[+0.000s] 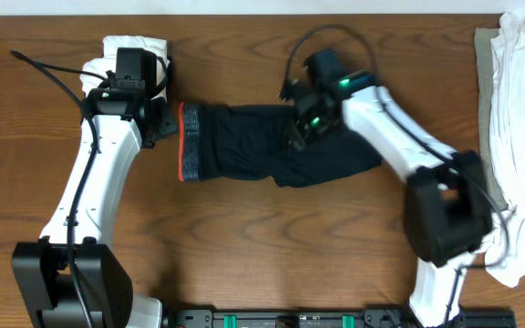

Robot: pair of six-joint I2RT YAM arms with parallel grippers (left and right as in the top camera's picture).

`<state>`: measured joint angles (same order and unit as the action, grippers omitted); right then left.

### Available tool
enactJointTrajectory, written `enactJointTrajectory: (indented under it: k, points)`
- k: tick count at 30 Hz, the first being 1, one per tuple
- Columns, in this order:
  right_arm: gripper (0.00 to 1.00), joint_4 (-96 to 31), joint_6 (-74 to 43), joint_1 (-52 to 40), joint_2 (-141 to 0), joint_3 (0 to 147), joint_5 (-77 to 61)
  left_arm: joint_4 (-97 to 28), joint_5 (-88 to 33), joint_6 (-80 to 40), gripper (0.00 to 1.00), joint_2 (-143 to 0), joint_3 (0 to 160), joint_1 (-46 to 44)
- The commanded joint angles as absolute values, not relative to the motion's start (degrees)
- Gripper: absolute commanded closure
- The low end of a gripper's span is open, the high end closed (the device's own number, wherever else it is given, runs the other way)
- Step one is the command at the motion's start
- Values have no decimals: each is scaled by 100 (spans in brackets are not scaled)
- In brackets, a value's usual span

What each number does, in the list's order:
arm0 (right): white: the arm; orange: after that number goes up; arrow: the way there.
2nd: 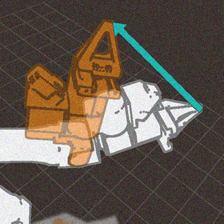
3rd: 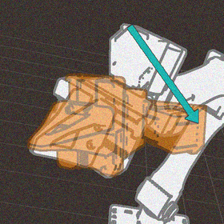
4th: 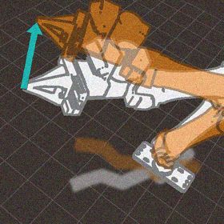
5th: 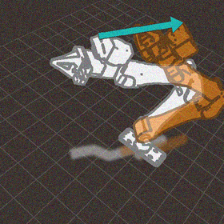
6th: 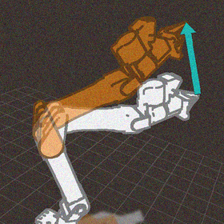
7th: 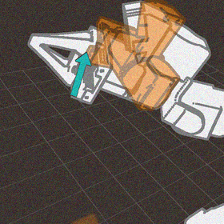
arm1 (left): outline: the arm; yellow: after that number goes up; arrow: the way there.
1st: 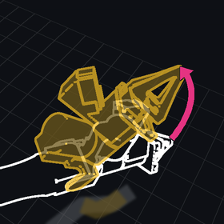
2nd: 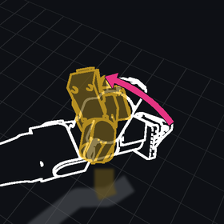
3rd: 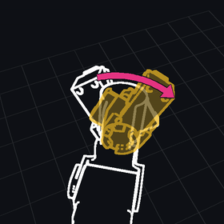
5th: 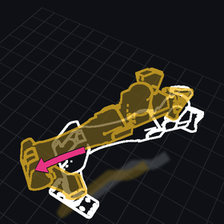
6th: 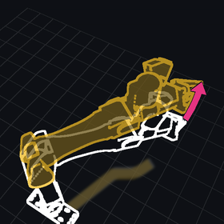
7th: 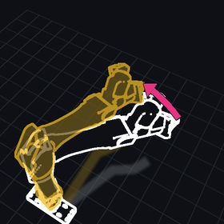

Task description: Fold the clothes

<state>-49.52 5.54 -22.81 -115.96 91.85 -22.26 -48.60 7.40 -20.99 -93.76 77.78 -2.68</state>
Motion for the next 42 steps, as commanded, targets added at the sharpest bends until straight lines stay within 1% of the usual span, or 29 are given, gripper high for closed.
enactJointTrajectory:
  k: [1,3,5,7,9,11,13,15,17,18,19,22,25,26,27,28,29,31,38,42]
  points:
    - [28,-5043,561,-2005,-10982,9345,-2510,-4860,412,-2130,46,-9417,7800,-244]
    - [24,-5153,561,-1802,-10805,9345,-2467,-4858,3,-2130,46,-9417,7800,-252]
    - [22,-5238,558,-1649,-10761,9345,-2397,-4851,-440,-2128,46,-9419,7800,-283]
    - [23,-5363,561,-1448,-10766,9336,-2331,-4781,-910,-2128,46,-9419,7791,-366]
    - [27,-5428,561,-1284,-10794,9292,-2333,-4685,-1273,-2128,46,-9426,7771,-467]
    - [37,-5472,561,-1140,-10836,9240,-2261,-4550,-1614,-2128,47,-9435,7730,-602]
    - [53,-5502,543,-1011,-10873,9181,-2121,-4445,-1817,-2128,47,-9439,7684,-764]
    - [69,-5487,510,-884,-10890,9078,-2086,-4405,-1905,-2128,51,-9476,7679,-967]
    - [85,-5398,513,-788,-10890,8908,-2086,-4399,-1905,-2130,53,-9535,7679,-1192]
    - [90,-5328,517,-753,-10890,8801,-2084,-4397,-1905,-2128,54,-9581,7679,-1291]
    - [93,-5225,517,-731,-10890,8678,-2084,-4388,-1905,-2128,54,-9636,7679,-1406]
    - [97,-4740,519,-692,-10890,8254,-2082,-4316,-1903,-2128,54,-9889,7679,-1706]
    - [98,-4171,515,-674,-10890,7872,-2086,-4115,-1903,-2128,55,-10208,7679,-1918]
    - [98,-3962,508,-670,-10890,7738,-2084,-4016,-1907,-2130,62,-10337,7679,-1981]
    - [98,-3723,473,-659,-10890,7588,-2082,-3942,-1911,-2132,77,-10479,7679,-2045]
    - [98,-3590,473,-652,-10890,7498,-2082,-3907,-1940,-2130,85,-10558,7679,-2084]
    - [98,-3417,473,-644,-10890,7380,-2078,-3874,-2053,-2130,89,-10652,7679,-2132]
    - [98,-3140,471,-615,-10890,7172,-2078,-3859,-2320,-2128,94,-10774,7679,-2211]
    - [98,-2499,473,-451,-10890,6545,-2078,-3865,-2327,-1997,94,-10831,7677,-2482]
    - [98,-2150,471,-412,-10890,6263,-2078,-3575,-2292,-2001,94,-10836,7677,-2506]
